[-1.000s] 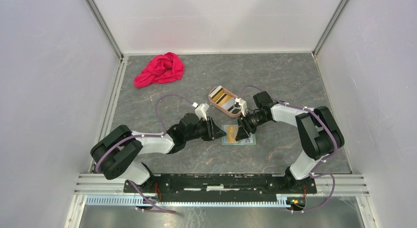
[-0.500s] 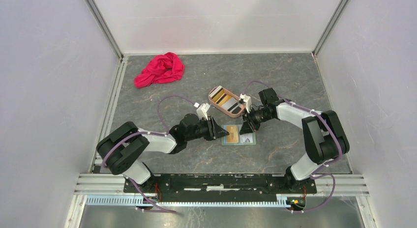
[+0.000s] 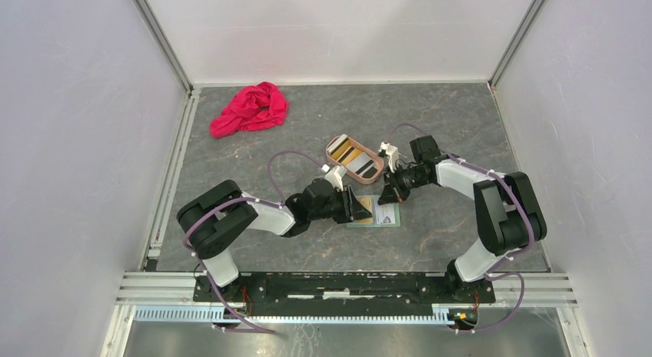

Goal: Put the credit cards into the card holder
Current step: Insert the credit card into the card holder.

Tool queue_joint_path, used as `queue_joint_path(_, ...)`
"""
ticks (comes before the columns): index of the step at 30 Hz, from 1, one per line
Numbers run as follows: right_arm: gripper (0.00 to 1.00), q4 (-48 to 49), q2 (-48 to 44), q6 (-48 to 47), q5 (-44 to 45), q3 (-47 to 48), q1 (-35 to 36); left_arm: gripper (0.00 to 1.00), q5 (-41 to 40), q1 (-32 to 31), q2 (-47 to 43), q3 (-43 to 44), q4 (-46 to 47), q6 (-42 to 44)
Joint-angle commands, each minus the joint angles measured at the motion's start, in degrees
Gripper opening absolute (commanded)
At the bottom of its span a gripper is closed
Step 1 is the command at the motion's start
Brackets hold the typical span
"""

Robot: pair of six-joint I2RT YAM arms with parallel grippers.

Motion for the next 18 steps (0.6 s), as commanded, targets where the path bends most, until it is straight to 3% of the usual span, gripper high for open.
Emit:
queue_joint_path(1, 0.0, 2.2, 2.0, 1.6, -2.0, -0.1, 0.0, 0.37, -6.4, -0.3, -1.2, 2.6, -7.5, 2.1)
queue_joint_path(18, 0.0, 4.7, 5.3, 4.6, -2.2, -0.5, 1.1, 0.44, -16.4, 0.2, -6.5, 1.0, -15.3, 3.5)
